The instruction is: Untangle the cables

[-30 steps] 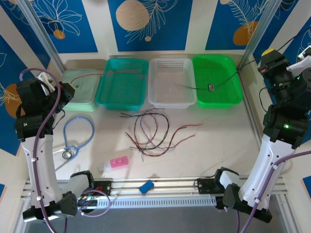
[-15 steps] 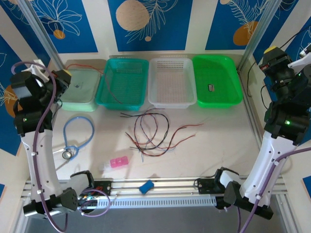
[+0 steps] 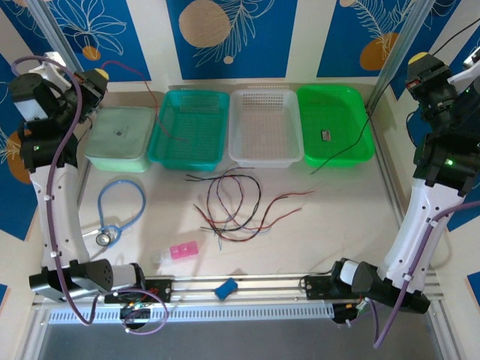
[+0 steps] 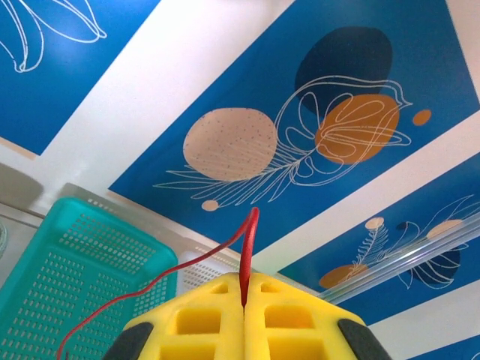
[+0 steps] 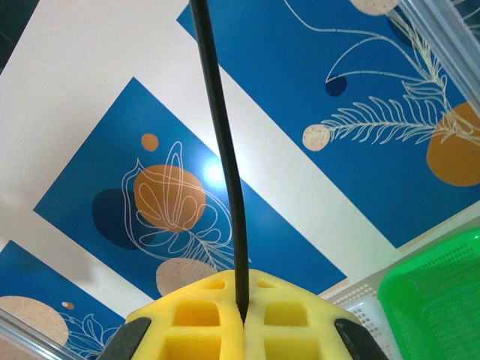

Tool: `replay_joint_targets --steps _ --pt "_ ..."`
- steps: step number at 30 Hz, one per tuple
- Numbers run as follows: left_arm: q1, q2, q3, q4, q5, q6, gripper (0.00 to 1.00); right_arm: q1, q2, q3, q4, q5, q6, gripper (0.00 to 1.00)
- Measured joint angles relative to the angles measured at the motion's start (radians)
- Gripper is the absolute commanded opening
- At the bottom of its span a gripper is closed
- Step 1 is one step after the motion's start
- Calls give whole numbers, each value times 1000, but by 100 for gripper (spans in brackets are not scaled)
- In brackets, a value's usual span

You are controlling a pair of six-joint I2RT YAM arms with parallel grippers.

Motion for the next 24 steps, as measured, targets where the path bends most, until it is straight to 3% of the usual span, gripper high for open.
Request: replay_joint_targets --steps 8,24 --pt "-134 213 172 13 -32 108 0 44 27 1 29 -2 7 0" --pt "-274 418 20 -18 -162 309 0 90 204 175 45 32 -32 0"
